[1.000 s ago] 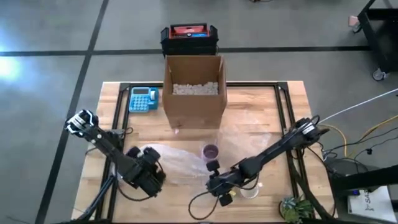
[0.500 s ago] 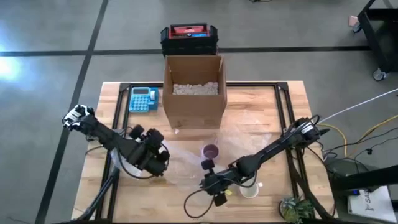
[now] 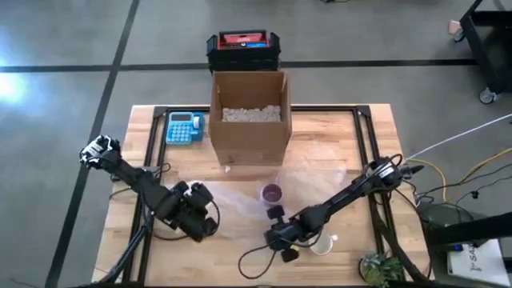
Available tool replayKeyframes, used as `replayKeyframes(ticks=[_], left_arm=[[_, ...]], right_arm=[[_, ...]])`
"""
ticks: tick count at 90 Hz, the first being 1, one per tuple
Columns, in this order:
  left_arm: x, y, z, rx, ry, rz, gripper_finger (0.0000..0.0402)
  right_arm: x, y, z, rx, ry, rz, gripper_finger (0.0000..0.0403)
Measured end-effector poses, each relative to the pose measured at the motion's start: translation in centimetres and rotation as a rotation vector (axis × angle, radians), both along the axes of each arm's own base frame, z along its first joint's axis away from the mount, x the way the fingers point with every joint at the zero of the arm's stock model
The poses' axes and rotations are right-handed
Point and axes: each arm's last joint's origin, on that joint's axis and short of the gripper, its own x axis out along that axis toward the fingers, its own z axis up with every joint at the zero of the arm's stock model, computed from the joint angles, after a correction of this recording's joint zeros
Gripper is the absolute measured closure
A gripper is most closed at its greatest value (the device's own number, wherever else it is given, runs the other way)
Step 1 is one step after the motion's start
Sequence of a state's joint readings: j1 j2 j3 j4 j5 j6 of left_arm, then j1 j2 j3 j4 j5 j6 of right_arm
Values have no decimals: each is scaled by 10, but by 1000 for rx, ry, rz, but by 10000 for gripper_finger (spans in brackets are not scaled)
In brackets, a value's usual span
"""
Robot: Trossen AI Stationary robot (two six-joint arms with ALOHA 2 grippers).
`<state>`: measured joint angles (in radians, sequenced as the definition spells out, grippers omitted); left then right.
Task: Wrap mug
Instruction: Prepare the transparent bubble wrap to wrap the purple mug
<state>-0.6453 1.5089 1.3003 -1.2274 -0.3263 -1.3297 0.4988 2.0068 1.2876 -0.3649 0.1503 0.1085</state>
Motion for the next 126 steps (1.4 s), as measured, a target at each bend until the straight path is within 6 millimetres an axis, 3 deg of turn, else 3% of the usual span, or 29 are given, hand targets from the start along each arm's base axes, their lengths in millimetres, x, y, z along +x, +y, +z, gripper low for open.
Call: replayKeyframes(ticks=[18,32,47,61,77,88,97,115,126], left_arm=[[-1,-11,1,-68,-42,-8,373],[-2,-21,4,-156,-43,-22,373],[3,-34,4,-272,-97,-70,373],[10,-46,-14,-372,-78,-122,373],[1,-49,-41,-498,201,-120,373],[-9,-34,-37,-386,342,-84,377],[-11,-18,-24,-237,371,-78,380],[-16,8,-19,72,416,-99,380],[-17,7,-15,25,456,-117,380]], right_arm=[[-19,10,5,-55,90,89,402],[-36,19,20,4,178,201,403],[-37,18,30,4,159,210,403],[-29,9,30,14,142,172,403],[-26,6,29,15,139,163,403],[-25,8,29,22,122,183,403],[-22,13,25,60,107,194,403],[-30,21,11,121,207,240,403],[-30,20,11,118,217,231,403]])
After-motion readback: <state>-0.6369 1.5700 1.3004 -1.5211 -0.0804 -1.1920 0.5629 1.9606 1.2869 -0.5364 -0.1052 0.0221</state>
